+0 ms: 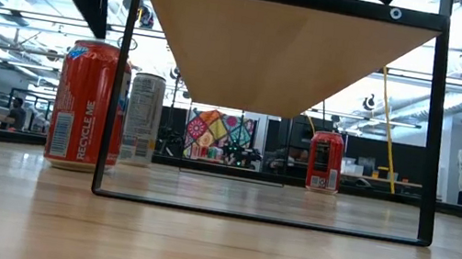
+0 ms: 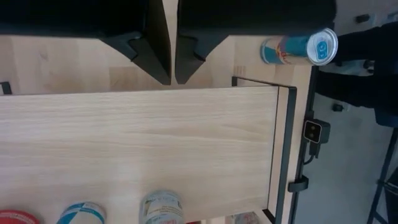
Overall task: Place canned beverage on shelf
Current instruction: Put the left orange soda can on the shelf aligned with the other orange soda can
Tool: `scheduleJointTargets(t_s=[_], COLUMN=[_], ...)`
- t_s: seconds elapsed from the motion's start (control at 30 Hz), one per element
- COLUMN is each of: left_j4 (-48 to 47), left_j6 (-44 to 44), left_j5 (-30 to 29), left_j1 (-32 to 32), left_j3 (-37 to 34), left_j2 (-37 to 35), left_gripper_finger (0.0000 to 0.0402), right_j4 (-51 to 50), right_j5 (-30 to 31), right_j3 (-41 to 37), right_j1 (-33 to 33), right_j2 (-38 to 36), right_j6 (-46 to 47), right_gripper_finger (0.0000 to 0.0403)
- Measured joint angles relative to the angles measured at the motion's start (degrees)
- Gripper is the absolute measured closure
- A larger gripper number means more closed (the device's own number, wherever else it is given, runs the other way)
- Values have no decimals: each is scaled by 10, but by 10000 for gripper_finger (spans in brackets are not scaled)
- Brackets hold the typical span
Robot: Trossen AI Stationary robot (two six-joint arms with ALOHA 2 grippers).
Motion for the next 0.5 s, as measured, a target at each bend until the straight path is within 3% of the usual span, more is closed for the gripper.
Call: scheduleJointTargets(t_s=[0.5], left_j4=[14], left_j6=[2], left_j5=[32], left_j1=[34], left_j3=[0], left_j2=[54], left_gripper_finger=[2], right_j4=[-12], right_j5=[-2], right_j3=[0], right_j1=[0], right_j2=[-7], right_j6=[-32], right_gripper_finger=[403])
